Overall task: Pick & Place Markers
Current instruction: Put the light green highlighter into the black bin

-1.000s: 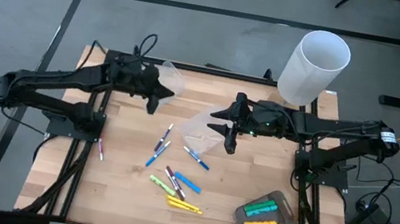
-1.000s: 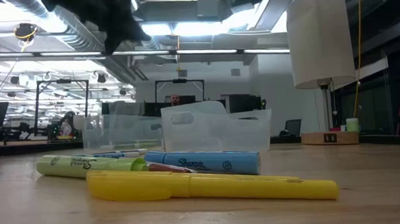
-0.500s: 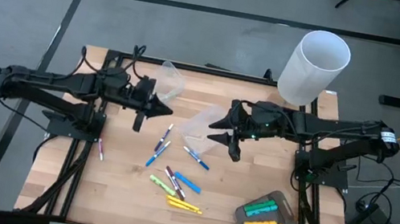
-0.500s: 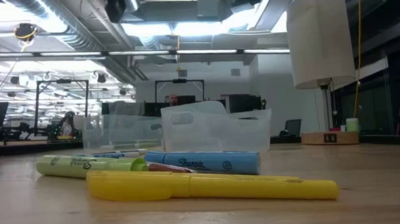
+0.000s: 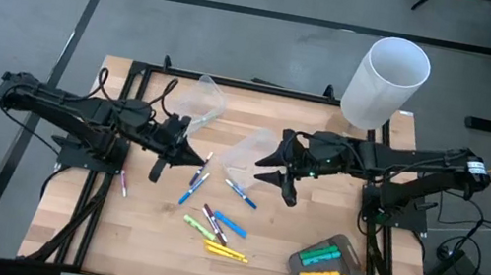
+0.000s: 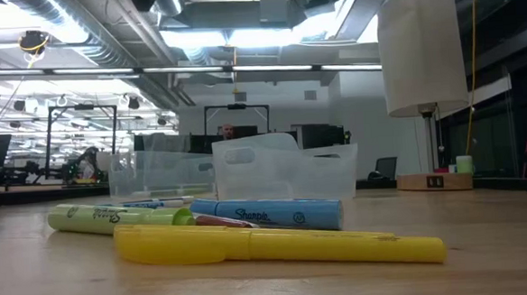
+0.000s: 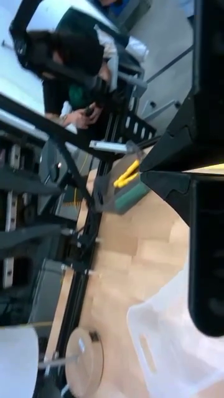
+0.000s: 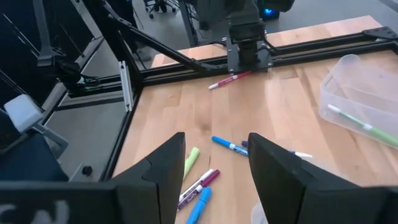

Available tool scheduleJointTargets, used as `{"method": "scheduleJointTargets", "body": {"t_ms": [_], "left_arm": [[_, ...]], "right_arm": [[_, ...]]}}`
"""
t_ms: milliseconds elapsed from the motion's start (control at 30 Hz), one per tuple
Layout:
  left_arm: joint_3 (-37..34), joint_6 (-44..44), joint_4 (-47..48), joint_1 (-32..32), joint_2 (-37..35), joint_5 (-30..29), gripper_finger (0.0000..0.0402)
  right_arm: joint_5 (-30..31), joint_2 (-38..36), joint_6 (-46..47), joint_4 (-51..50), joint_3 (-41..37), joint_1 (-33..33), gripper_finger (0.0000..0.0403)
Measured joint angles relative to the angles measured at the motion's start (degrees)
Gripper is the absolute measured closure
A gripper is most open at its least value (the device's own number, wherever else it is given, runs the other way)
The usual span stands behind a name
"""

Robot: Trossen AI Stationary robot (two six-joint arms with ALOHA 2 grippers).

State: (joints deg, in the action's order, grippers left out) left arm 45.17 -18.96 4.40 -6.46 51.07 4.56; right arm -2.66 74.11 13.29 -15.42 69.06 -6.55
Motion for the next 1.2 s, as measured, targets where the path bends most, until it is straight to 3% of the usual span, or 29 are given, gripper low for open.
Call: {"method": "scheduleJointTargets", "body": {"t_ms": [567,1200], "left_arm": [[0.00,0.07,0.31,-7.00,0.02,-0.52,0.0398],[0.00,0.64,0.08,-7.05,0.02,1.03,0.0396]], "right_arm": [[0.00,0.53,4.34,-0.33,-0.02,-7.66,0.0229],[1.28,7.19,15.12,7.83,1.33,-12.56,0.0229]]}}
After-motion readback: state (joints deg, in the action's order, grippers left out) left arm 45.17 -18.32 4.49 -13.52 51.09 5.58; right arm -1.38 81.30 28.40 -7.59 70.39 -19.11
